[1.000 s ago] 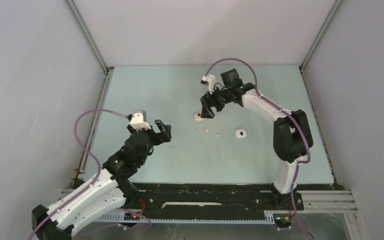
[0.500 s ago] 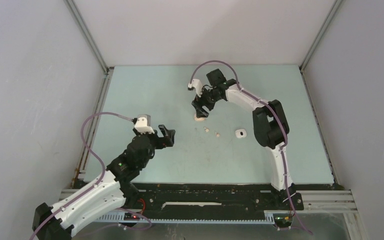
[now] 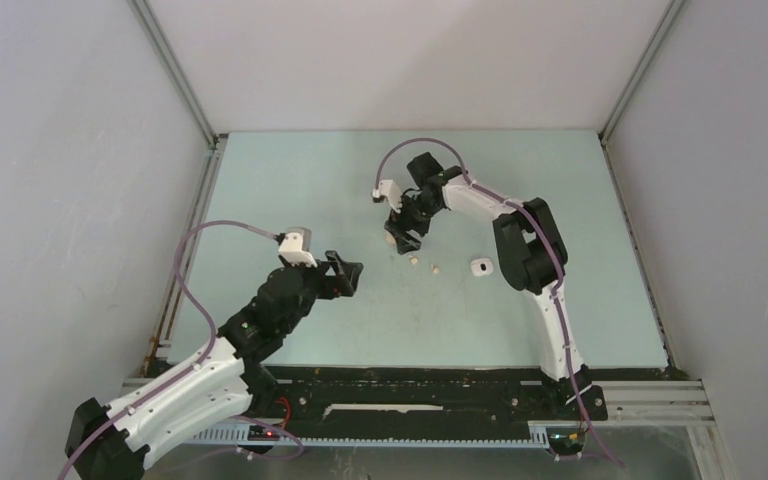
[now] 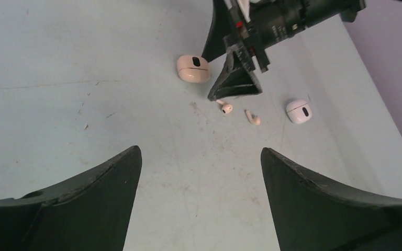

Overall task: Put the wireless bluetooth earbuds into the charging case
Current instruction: Pick up the charging case at the center of the board.

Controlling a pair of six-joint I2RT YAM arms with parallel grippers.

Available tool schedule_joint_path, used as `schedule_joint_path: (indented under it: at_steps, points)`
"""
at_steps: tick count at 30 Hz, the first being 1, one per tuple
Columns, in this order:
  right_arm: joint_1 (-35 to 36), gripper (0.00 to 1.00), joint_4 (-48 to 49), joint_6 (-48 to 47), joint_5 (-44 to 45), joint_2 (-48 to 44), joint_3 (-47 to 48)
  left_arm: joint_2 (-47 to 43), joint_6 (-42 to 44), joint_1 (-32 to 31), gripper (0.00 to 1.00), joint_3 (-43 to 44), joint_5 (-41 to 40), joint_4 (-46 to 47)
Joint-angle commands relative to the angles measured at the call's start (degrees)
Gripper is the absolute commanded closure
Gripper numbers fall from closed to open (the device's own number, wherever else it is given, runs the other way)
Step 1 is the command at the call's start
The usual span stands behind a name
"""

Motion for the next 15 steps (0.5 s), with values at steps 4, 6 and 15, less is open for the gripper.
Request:
schedule_joint_path:
  at_steps: [4, 6, 15]
  points:
    - [2.3, 0.21, -4.82, -1.32, -1.29, 1.43, 3.34, -1.83, -0.22, 0.04, 0.1, 0.41, 2.65, 1.91]
    - [2.75, 0.22, -5.71, -0.77, -3.28, 0.46, 1.68, -3.28, 0.11, 0.1, 0.11, 0.5, 2.46, 1.37]
    - [3.35, 0.23, -9.51, 6.12, -18.75, 0.58, 4.85, -11.72, 2.19, 0.03, 0.13, 2.66, 0.13, -5.09]
